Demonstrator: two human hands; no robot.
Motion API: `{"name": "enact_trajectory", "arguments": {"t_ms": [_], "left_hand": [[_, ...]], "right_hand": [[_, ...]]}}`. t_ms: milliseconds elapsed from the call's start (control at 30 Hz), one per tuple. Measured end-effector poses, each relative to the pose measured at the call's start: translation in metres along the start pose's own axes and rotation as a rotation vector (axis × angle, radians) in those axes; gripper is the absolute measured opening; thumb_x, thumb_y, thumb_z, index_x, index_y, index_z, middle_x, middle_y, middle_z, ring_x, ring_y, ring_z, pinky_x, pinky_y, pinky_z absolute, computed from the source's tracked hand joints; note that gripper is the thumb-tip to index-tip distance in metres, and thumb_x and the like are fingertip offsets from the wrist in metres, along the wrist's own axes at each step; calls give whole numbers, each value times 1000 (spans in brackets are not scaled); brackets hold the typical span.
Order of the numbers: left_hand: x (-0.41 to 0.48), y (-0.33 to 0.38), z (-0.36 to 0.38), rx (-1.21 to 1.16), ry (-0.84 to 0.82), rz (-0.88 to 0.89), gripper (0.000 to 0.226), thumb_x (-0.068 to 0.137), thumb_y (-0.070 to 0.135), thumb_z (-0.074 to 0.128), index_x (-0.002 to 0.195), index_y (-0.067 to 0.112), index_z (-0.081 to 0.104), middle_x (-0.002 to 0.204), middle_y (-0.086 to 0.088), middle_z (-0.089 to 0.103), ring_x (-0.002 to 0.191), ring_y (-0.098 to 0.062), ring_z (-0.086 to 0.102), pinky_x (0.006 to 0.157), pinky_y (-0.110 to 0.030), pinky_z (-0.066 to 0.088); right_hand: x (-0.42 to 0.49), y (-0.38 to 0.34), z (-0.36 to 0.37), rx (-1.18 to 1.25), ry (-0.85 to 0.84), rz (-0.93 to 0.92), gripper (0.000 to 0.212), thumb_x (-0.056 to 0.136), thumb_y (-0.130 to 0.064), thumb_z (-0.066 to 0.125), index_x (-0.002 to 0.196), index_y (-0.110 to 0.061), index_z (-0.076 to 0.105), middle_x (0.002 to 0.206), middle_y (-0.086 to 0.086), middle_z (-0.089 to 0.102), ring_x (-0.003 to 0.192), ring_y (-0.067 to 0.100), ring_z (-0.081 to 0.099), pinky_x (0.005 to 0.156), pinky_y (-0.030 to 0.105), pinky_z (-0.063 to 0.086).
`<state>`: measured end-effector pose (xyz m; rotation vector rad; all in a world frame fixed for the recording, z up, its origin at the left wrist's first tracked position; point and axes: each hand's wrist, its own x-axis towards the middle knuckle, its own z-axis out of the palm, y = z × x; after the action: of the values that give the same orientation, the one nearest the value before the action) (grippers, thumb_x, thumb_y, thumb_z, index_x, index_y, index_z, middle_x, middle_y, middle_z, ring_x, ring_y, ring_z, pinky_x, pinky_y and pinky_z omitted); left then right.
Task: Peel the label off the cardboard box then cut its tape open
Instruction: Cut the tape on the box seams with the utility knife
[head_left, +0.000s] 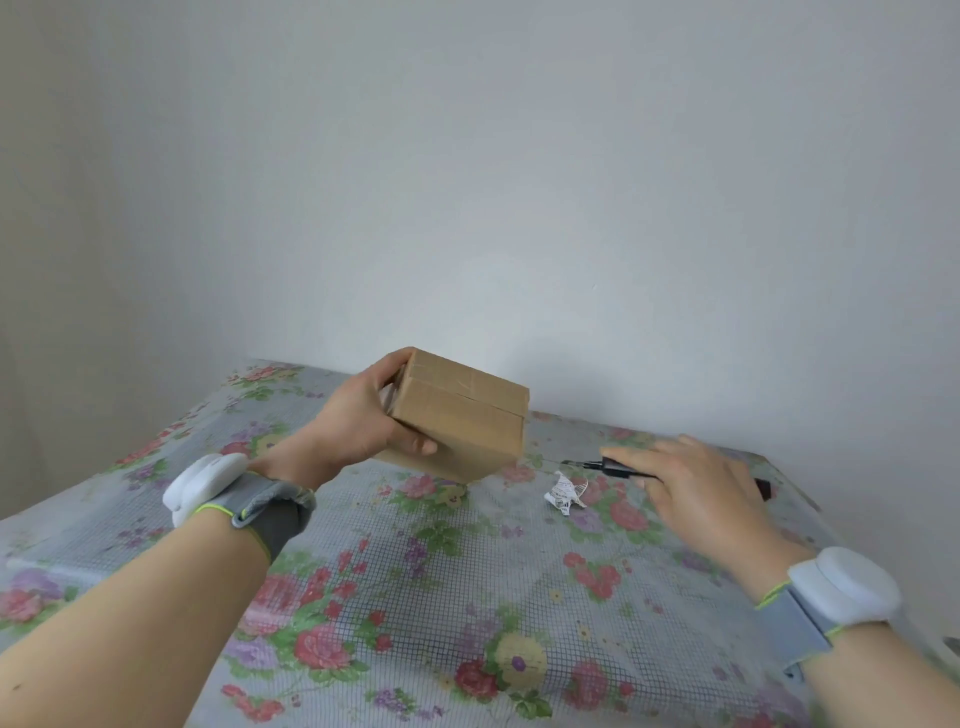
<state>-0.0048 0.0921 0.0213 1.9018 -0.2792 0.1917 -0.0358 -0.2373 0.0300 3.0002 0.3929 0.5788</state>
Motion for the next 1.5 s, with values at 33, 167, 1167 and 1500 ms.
{"name": "enact_trajectory", "arguments": {"t_ms": [33,167,1167,1500], "left_hand": [[0,-2,-1,-27,-2,-16,97,44,18,87,129,42,46,123,19,56,114,-16,54,81,-36,48],[4,-13,0,-152,-63,-88,104,40,28,91,133,36,45,127,8,57,120,-16,51,96,-42,46],[29,33,22,932,-108,134,101,57,53,81,142,29,34,132,6,42,109,-15,44,105,-33,28],[14,18,34,868,57,350,97,47,45,84,133,25,44,126,3,47,107,-17,43,102,-33,31]], "right_hand": [[-4,2,3,38,-10,33,48,94,-21,48,130,-52,44,94,-16,59,94,10,48,64,28,41],[-5,-5,14,277,91,143,43,94,-26,52,130,-50,46,88,-12,59,79,12,50,59,28,38],[4,-48,20,882,59,306,34,93,-22,53,123,-38,58,84,-7,72,69,20,68,68,37,54],[7,-62,17,981,136,271,34,94,-24,52,117,-49,57,82,-9,71,67,1,66,66,33,58]]}}
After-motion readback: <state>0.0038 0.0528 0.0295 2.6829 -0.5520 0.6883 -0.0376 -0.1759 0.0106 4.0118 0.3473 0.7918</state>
